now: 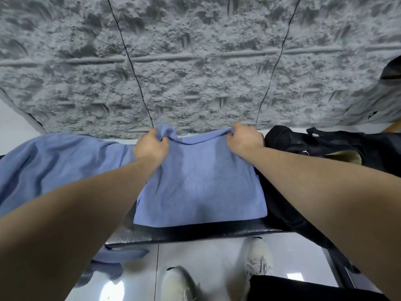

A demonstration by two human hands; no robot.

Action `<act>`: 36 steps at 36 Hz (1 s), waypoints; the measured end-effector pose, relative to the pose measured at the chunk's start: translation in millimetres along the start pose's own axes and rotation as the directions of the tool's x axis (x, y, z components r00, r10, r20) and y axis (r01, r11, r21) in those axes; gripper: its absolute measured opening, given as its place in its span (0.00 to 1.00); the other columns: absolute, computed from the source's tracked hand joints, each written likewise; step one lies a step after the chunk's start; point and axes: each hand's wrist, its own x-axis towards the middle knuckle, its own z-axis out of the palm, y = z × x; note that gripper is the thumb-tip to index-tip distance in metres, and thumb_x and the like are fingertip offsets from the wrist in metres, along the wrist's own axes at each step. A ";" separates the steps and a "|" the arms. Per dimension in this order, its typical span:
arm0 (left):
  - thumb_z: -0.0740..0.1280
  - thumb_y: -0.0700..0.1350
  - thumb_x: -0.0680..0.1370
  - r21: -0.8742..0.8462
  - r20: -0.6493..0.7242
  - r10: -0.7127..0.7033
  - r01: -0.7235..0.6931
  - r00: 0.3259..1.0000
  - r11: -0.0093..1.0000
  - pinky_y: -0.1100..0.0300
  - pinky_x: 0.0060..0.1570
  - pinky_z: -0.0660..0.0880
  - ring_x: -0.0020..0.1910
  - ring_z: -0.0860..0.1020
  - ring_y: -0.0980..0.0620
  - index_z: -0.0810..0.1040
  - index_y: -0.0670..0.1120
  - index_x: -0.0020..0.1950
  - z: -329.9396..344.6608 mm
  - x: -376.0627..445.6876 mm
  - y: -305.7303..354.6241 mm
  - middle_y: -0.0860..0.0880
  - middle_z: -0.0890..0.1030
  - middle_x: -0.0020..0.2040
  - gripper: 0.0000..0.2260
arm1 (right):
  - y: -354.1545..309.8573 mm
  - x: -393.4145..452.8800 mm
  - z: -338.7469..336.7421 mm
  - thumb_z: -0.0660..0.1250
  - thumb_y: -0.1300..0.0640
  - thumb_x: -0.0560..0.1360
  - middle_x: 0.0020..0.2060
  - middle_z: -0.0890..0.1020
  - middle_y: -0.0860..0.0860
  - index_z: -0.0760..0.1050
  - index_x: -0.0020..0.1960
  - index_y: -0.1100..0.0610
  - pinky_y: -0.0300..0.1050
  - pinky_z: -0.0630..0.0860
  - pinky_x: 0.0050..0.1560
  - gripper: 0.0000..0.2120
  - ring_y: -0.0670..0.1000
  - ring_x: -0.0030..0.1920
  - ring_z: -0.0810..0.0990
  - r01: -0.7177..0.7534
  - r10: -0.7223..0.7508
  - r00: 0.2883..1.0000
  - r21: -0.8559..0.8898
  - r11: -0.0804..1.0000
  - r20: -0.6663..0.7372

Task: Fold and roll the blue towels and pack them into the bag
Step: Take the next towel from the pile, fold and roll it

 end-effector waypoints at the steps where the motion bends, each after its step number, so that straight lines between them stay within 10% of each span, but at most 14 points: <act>1: 0.57 0.50 0.80 0.080 0.031 0.024 -0.026 0.999 0.996 0.49 0.53 0.72 0.53 0.76 0.39 0.72 0.46 0.59 2.3 4.5 -2.2 0.43 0.78 0.53 0.11 | -0.2 3.1 2.1 0.55 0.56 0.80 0.57 0.78 0.59 0.70 0.60 0.58 0.51 0.68 0.51 0.11 0.61 0.59 0.75 -0.016 0.016 1.000 -0.016 1.000 0.027; 8: 0.52 0.52 0.82 0.381 0.209 0.018 -0.099 0.978 0.919 0.45 0.65 0.58 0.43 0.72 0.43 0.64 0.46 0.68 7.4 20.2 0.4 0.48 0.75 0.39 0.17 | 2.9 12.5 11.0 0.54 0.50 0.81 0.59 0.77 0.58 0.65 0.63 0.54 0.55 0.66 0.62 0.13 0.61 0.62 0.73 -0.075 0.088 0.978 -0.071 0.995 0.191; 11: 0.56 0.49 0.82 0.135 0.191 0.046 -0.073 0.980 0.988 0.47 0.64 0.61 0.46 0.70 0.44 0.68 0.48 0.51 6.9 25.7 -3.7 0.50 0.71 0.40 0.06 | 5.3 12.6 11.4 0.56 0.54 0.80 0.55 0.78 0.56 0.65 0.54 0.53 0.51 0.67 0.52 0.05 0.60 0.58 0.76 -0.056 0.056 0.986 -0.008 0.998 0.157; 19: 0.66 0.42 0.79 -0.403 0.044 0.110 -0.083 0.993 0.911 0.58 0.32 0.62 0.34 0.66 0.51 0.67 0.44 0.43 -10.4 -1.8 -0.9 0.48 0.69 0.36 0.09 | 13.0 -4.1 7.2 0.61 0.63 0.75 0.44 0.79 0.53 0.70 0.48 0.53 0.45 0.68 0.39 0.06 0.57 0.46 0.77 0.022 -0.024 1.000 0.226 0.974 0.007; 24: 0.66 0.34 0.77 -0.436 0.088 0.118 -0.068 0.989 0.897 0.66 0.29 0.67 0.34 0.69 0.50 0.68 0.46 0.37 -28.2 -21.2 -4.5 0.49 0.73 0.36 0.13 | 16.8 -30.0 1.7 0.61 0.67 0.72 0.42 0.76 0.51 0.71 0.46 0.55 0.46 0.64 0.34 0.08 0.54 0.43 0.74 0.150 -0.139 0.988 0.272 0.950 -0.062; 29: 0.69 0.33 0.75 -0.385 0.198 0.117 -0.032 0.973 0.922 0.42 0.54 0.76 0.50 0.76 0.47 0.71 0.45 0.36 -47.6 -33.4 -16.3 0.40 0.80 0.50 0.12 | 21.2 -48.2 -10.2 0.61 0.64 0.74 0.50 0.80 0.54 0.79 0.53 0.58 0.44 0.63 0.39 0.11 0.57 0.53 0.76 0.279 -0.275 0.960 0.152 0.948 -0.048; 36: 0.68 0.34 0.77 -0.326 0.259 0.145 -0.055 0.955 0.944 0.63 0.41 0.74 0.42 0.75 0.52 0.77 0.47 0.39 -60.2 -50.4 -19.1 0.48 0.79 0.42 0.10 | 26.2 -65.5 -24.5 0.60 0.61 0.73 0.41 0.80 0.56 0.77 0.40 0.60 0.48 0.69 0.39 0.08 0.58 0.46 0.77 0.232 -0.234 0.972 0.134 0.963 -0.001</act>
